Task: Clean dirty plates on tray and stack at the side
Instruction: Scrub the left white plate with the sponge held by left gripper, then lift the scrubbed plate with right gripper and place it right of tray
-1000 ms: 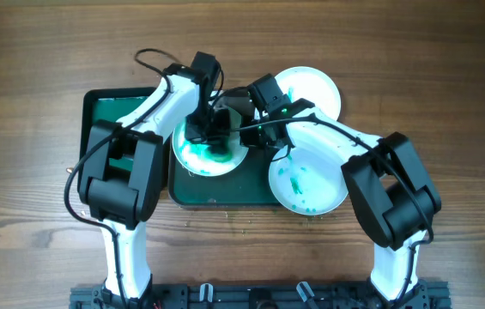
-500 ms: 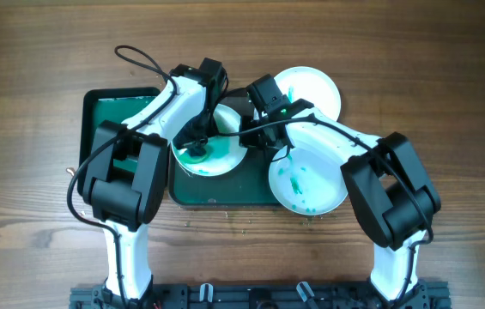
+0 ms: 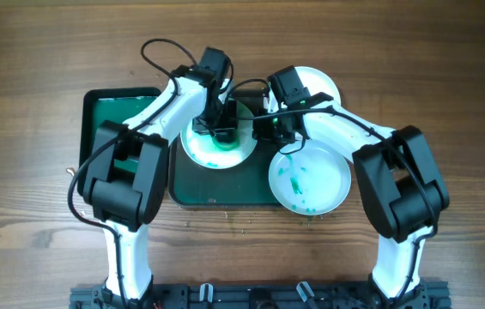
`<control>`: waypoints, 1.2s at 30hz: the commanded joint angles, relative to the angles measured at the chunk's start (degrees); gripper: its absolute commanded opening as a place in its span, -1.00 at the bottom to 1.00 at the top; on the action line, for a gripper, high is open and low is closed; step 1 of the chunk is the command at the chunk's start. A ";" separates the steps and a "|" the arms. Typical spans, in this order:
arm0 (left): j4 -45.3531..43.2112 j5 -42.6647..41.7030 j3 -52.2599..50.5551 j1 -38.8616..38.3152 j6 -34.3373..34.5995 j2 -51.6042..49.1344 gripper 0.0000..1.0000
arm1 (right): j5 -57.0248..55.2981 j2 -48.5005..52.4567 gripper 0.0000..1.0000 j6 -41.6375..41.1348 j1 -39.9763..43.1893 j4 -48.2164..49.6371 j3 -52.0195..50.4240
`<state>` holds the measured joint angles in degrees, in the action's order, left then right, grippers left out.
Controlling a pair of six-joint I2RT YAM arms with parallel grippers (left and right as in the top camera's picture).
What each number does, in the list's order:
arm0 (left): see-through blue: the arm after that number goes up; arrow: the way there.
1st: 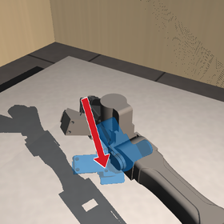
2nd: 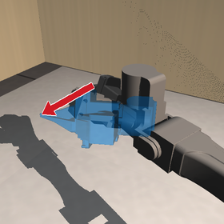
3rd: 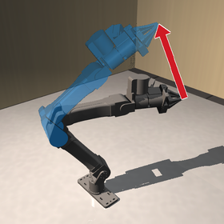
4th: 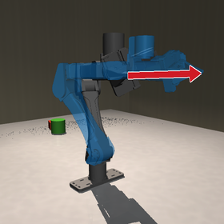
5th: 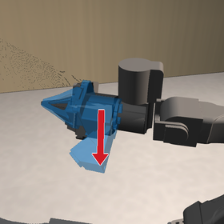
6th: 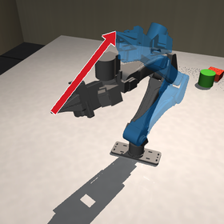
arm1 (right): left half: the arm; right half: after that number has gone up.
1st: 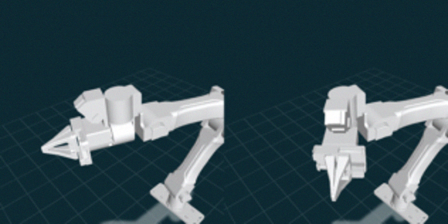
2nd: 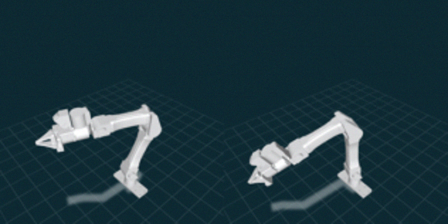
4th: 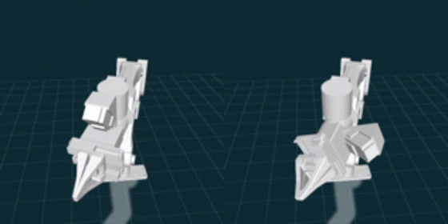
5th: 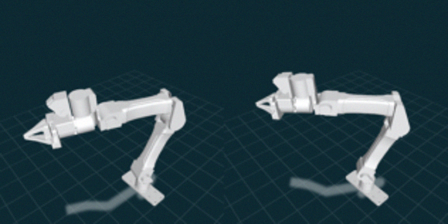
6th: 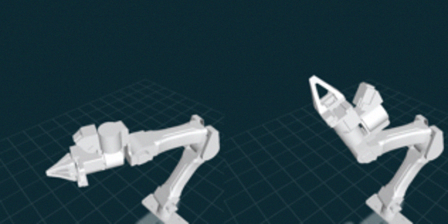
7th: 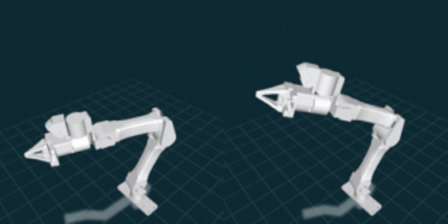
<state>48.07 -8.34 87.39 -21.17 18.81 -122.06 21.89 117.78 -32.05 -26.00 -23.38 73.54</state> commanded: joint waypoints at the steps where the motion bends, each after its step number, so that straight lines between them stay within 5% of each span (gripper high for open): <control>1: 6.64 29.20 -0.52 0.44 19.80 -1.22 -0.92 | 2.58 1.29 -0.91 0.33 -0.48 0.04 -0.55; 5: 11.10 22.36 -0.52 0.31 18.21 -1.22 -0.92 | 2.58 1.29 -0.91 0.26 -0.48 0.26 -0.55; 11: 9.94 -22.21 -0.55 -0.13 -9.33 -1.22 -0.92 | 2.62 1.29 -0.91 0.11 -0.48 0.24 -0.55; 14: 5.64 -28.96 -0.55 -0.48 -11.10 -1.22 -0.92 | 2.62 1.29 -0.91 0.13 -0.48 0.24 -0.55; 18: -1.92 -22.51 -0.55 -0.39 -7.76 -1.22 -0.92 | 2.60 1.29 -0.91 0.13 -0.48 0.22 -0.55; 23: -3.43 10.51 -0.52 -0.17 4.76 -1.22 -0.92 | 2.58 1.29 -0.91 0.17 -0.48 0.20 -0.55; 27: 3.76 26.60 0.55 1.25 10.75 -0.55 -0.92 | 2.36 1.29 -0.91 0.11 -0.48 0.00 -0.55; 30: 8.07 26.58 2.19 2.49 10.80 0.66 -0.92 | 2.12 1.29 -0.91 -0.13 -0.50 0.02 -0.55; 36: 12.59 7.87 5.38 5.99 0.37 7.37 -0.92 | 2.14 1.25 -0.91 0.22 -0.55 0.00 -0.46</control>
<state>59.13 6.09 89.76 -17.76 23.86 -121.19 23.57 118.08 -31.83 -26.59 -23.07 73.43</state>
